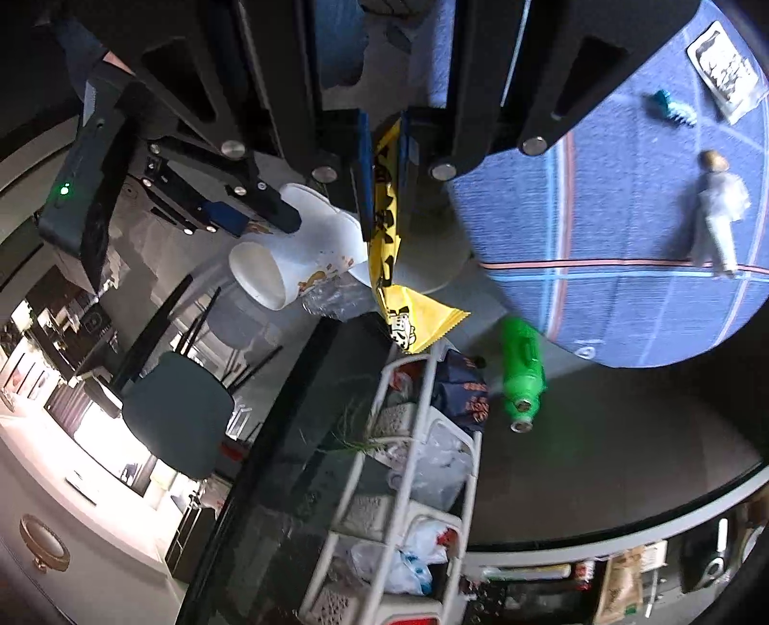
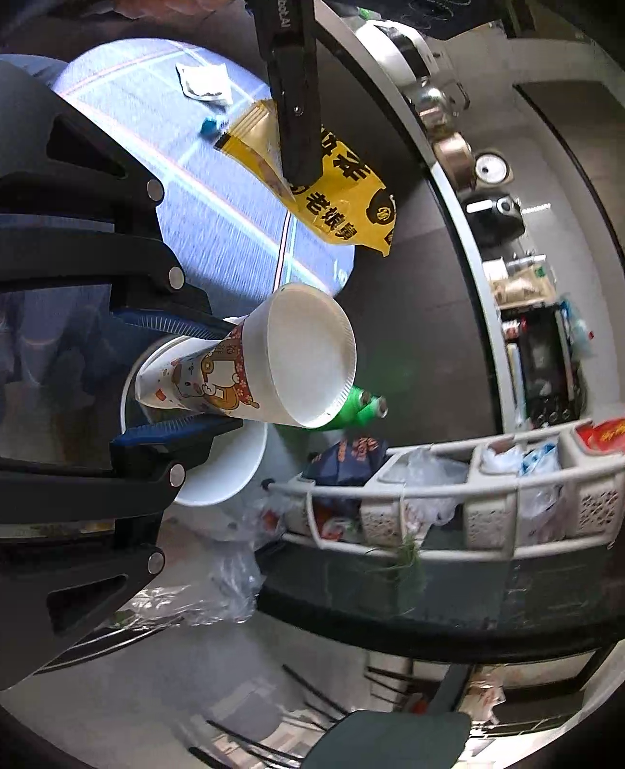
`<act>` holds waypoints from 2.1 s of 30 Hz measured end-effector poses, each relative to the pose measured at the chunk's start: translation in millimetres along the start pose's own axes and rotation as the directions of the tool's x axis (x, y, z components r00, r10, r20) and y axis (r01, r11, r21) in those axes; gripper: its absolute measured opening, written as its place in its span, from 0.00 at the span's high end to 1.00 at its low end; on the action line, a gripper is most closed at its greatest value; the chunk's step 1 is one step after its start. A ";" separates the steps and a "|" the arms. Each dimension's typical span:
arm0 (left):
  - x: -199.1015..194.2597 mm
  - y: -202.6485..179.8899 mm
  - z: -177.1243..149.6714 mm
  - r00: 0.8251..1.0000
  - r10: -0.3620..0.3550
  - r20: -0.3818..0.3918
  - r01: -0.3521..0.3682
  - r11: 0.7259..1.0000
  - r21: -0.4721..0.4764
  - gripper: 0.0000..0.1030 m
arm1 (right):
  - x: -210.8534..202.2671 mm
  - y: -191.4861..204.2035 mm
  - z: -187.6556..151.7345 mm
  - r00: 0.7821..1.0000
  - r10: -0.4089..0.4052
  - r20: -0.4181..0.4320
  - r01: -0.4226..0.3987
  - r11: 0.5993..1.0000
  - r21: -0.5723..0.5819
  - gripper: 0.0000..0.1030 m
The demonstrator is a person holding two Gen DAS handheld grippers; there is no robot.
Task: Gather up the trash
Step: 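Carry cup and yellow wrapper over the white bucket and open both tools, then move both tools back over the table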
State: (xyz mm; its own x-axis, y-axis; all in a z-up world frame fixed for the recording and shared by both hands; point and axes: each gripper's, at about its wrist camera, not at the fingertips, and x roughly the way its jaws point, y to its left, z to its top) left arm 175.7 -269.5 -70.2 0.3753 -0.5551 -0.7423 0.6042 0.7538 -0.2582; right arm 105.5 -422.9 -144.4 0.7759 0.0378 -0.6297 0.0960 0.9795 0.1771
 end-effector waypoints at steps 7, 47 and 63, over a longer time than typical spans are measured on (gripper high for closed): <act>57.8 0.8 10.3 0.997 -0.042 -0.072 0.041 0.999 -0.012 0.91 | 39.7 -26.1 -7.3 0.999 -0.016 -0.051 0.017 1.000 0.023 0.71; 57.2 22.6 15.8 0.997 0.075 0.024 -0.073 0.993 -0.089 0.04 | 63.1 -24.7 -17.8 0.996 0.030 -0.085 -0.036 0.997 -0.074 0.08; -87.9 64.3 -60.1 0.973 0.208 0.102 -0.179 0.956 -0.234 0.04 | -13.8 83.5 -11.5 0.979 0.192 -0.065 -0.202 0.952 -0.230 0.08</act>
State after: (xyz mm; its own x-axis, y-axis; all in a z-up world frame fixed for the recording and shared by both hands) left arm 139.3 -151.2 -58.7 0.5620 -0.4194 -0.7130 0.3458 0.9021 -0.2581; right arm 95.7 -339.3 -129.6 0.7375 0.2379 -0.6320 -0.2089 0.9704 0.1215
